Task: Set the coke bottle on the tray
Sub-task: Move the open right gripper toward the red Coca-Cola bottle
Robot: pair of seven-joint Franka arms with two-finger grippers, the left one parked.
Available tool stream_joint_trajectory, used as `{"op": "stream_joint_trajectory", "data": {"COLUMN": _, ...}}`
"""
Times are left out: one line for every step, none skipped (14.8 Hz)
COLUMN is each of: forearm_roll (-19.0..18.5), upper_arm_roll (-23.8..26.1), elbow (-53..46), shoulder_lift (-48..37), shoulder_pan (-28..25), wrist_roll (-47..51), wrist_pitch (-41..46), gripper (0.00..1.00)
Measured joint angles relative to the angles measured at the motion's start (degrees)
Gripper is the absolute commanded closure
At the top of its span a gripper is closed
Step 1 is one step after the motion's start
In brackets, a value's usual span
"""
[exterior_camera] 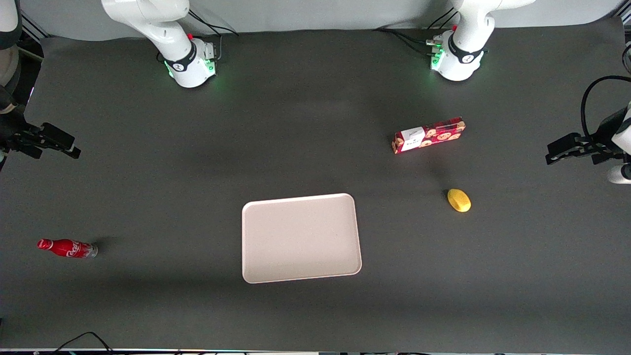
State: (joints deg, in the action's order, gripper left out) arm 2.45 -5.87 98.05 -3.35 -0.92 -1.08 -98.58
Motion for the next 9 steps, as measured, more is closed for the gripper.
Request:
{"op": "stream_joint_trajectory", "data": {"forearm_roll": 0.0, "upper_arm_roll": -0.2, "elbow": 0.0, "shoulder_lift": 0.1, "shoulder_pan": 0.1, "wrist_roll": 0.0, "wrist_pitch": 0.0, "gripper": 0.0}}
{"op": "stream_joint_trajectory", "data": {"forearm_roll": 0.0, "upper_arm_roll": -0.8, "elbow": -0.1, "shoulder_lift": 0.2, "shoulder_pan": 0.2, "wrist_roll": 0.0, "wrist_pitch": 0.0, "gripper": 0.0}}
{"op": "stream_joint_trajectory", "data": {"forearm_roll": -0.1, "upper_arm_roll": -1.9, "elbow": -0.2, "shoulder_lift": 0.4, "shoulder_pan": 0.2, "wrist_roll": 0.0, "wrist_pitch": 0.0, "gripper": 0.0}}
{"op": "stream_joint_trajectory", "data": {"forearm_roll": -0.2, "upper_arm_roll": -3.0, "elbow": -0.4, "shoulder_lift": 0.7, "shoulder_pan": 0.3, "wrist_roll": -0.2, "wrist_pitch": 0.0, "gripper": 0.0}}
{"op": "stream_joint_trajectory", "data": {"forearm_roll": -0.7, "upper_arm_roll": -4.2, "elbow": -0.8, "shoulder_lift": 1.3, "shoulder_pan": 0.4, "wrist_roll": -0.4, "wrist_pitch": 0.0, "gripper": 0.0}}
{"op": "stream_joint_trajectory", "data": {"forearm_roll": -1.0, "upper_arm_roll": -5.7, "elbow": -1.5, "shoulder_lift": 2.3, "shoulder_pan": 0.5, "wrist_roll": -0.8, "wrist_pitch": 0.0, "gripper": 0.0}}
{"op": "stream_joint_trajectory", "data": {"forearm_roll": -1.1, "upper_arm_roll": -7.3, "elbow": -2.5, "shoulder_lift": 3.5, "shoulder_pan": 0.6, "wrist_roll": -1.3, "wrist_pitch": -0.1, "gripper": 0.0}}
{"op": "stream_joint_trajectory", "data": {"forearm_roll": -1.2, "upper_arm_roll": -9.0, "elbow": -3.5, "shoulder_lift": 5.0, "shoulder_pan": 0.6, "wrist_roll": -2.0, "wrist_pitch": -0.3, "gripper": 0.0}}
{"op": "stream_joint_trajectory", "data": {"forearm_roll": -1.2, "upper_arm_roll": -10.4, "elbow": -4.5, "shoulder_lift": 6.7, "shoulder_pan": 0.7, "wrist_roll": -3.3, "wrist_pitch": -0.5, "gripper": 0.0}}
